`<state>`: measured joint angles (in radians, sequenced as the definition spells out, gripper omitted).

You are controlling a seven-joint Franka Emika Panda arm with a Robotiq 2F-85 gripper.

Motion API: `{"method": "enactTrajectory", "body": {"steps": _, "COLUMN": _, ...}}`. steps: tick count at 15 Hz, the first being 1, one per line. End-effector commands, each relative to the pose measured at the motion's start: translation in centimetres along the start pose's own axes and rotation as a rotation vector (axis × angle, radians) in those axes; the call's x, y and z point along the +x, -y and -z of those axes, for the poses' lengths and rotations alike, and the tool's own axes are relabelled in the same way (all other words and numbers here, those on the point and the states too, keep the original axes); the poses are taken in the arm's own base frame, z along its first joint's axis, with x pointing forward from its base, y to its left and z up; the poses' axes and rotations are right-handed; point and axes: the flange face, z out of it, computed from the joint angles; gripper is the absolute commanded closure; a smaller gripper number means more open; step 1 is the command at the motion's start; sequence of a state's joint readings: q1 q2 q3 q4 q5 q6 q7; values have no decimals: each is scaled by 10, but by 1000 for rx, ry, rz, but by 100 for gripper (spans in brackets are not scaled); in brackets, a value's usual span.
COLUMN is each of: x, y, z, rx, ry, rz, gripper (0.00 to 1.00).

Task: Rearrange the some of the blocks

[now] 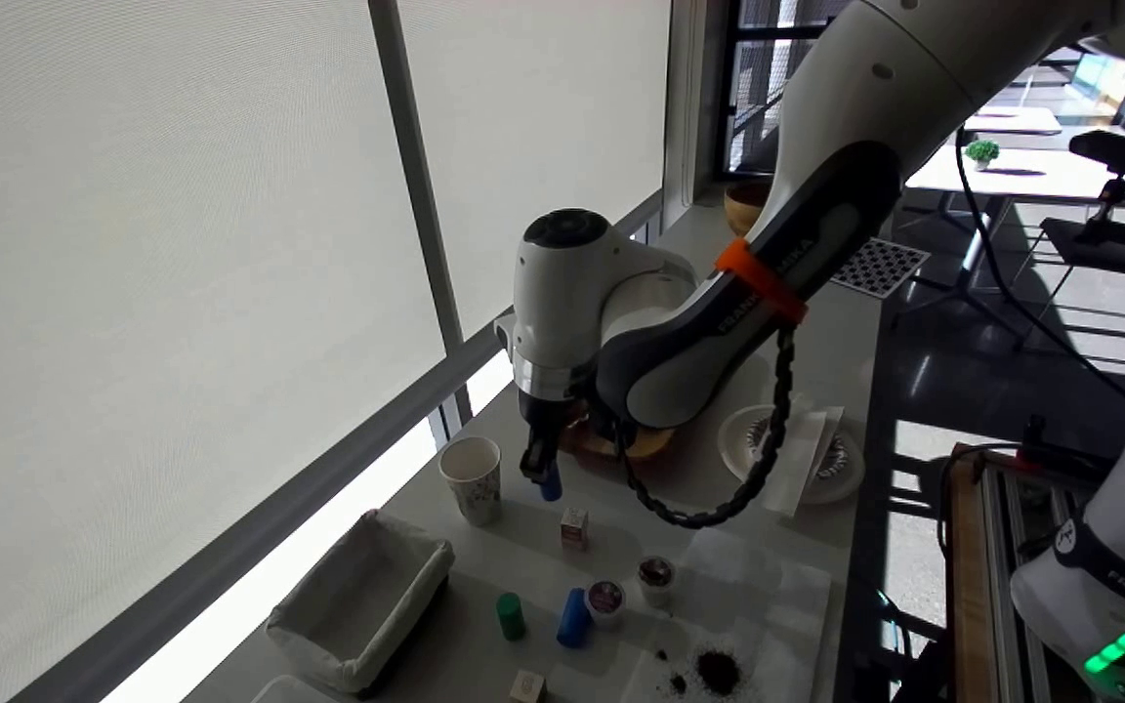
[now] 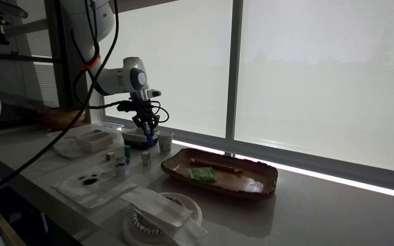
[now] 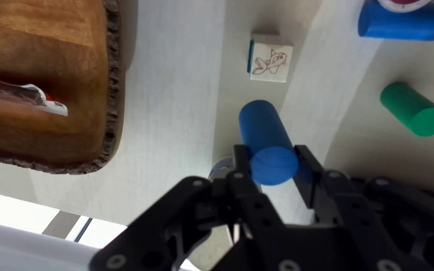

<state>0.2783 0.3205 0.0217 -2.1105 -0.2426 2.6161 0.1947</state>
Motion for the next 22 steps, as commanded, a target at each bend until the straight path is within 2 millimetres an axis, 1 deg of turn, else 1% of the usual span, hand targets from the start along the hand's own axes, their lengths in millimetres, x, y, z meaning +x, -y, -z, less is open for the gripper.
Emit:
{"method": "enactTrajectory", "body": {"steps": 1, "x": -18, "y": -1, "z": 3, "rx": -16, "ry": 44, "rz": -30, "gripper": 92}}
{"method": "enactTrajectory", "body": {"steps": 7, "x": -36, "y": 3, "z": 3, "rx": 3, "ry": 29, "rz": -98, "gripper": 92}}
{"method": "enactTrajectory", "body": {"steps": 11, "x": -46, "y": 6, "z": -1, "rx": 18, "ry": 21, "rz": -133, "gripper": 92}}
{"method": "enactTrajectory", "body": {"steps": 19, "x": -54, "y": 7, "z": -11, "rx": 44, "ry": -23, "rz": -177, "gripper": 92}}
{"method": "enactTrajectory", "body": {"steps": 22, "x": -52, "y": 6, "z": -11, "rx": 46, "ry": -39, "rz": -181, "gripper": 92}}
